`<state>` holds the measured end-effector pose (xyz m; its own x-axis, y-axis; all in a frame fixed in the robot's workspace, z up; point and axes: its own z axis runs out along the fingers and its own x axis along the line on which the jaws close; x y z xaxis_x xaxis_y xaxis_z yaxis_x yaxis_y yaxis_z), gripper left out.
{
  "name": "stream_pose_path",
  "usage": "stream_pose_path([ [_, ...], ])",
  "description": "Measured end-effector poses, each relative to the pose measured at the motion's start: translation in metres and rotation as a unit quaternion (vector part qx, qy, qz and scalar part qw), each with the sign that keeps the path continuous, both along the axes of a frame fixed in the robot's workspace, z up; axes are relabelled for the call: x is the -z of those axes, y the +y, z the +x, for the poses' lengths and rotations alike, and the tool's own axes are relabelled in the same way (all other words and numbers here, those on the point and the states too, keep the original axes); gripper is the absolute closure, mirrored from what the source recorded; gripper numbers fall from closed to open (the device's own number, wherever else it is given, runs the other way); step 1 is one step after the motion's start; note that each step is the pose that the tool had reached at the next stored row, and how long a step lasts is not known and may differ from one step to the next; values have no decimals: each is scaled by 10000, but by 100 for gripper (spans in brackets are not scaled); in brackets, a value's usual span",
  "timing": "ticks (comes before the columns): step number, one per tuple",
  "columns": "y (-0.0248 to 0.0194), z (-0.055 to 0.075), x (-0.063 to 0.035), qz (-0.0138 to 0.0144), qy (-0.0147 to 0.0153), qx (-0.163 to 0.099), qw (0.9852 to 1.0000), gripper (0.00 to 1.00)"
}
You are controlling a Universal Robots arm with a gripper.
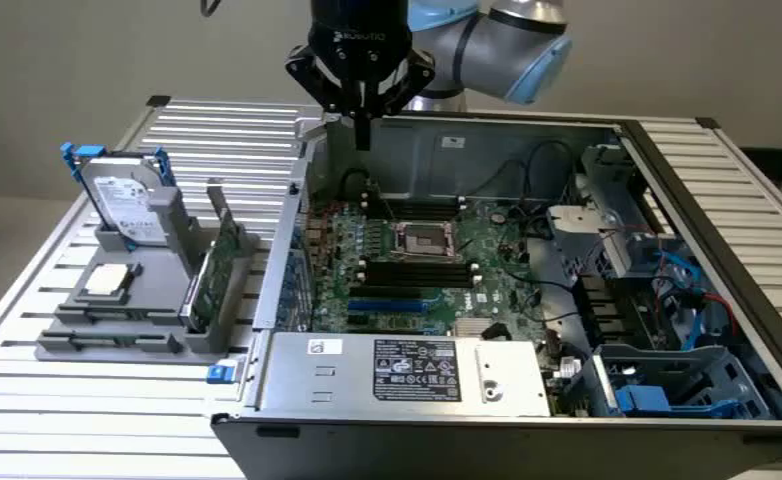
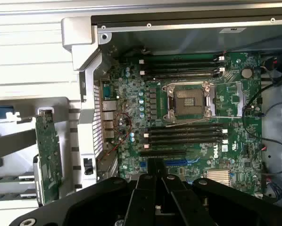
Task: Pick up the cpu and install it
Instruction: 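Reach for the cpu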
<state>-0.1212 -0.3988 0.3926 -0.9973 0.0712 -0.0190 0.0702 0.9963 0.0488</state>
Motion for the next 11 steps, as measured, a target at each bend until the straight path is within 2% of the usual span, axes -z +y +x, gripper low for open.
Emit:
stream_pose_path([
  [8,0,-2,0,0,0,0,10000,89],
  [11,0,-115,0,0,2,0,10000,89],
])
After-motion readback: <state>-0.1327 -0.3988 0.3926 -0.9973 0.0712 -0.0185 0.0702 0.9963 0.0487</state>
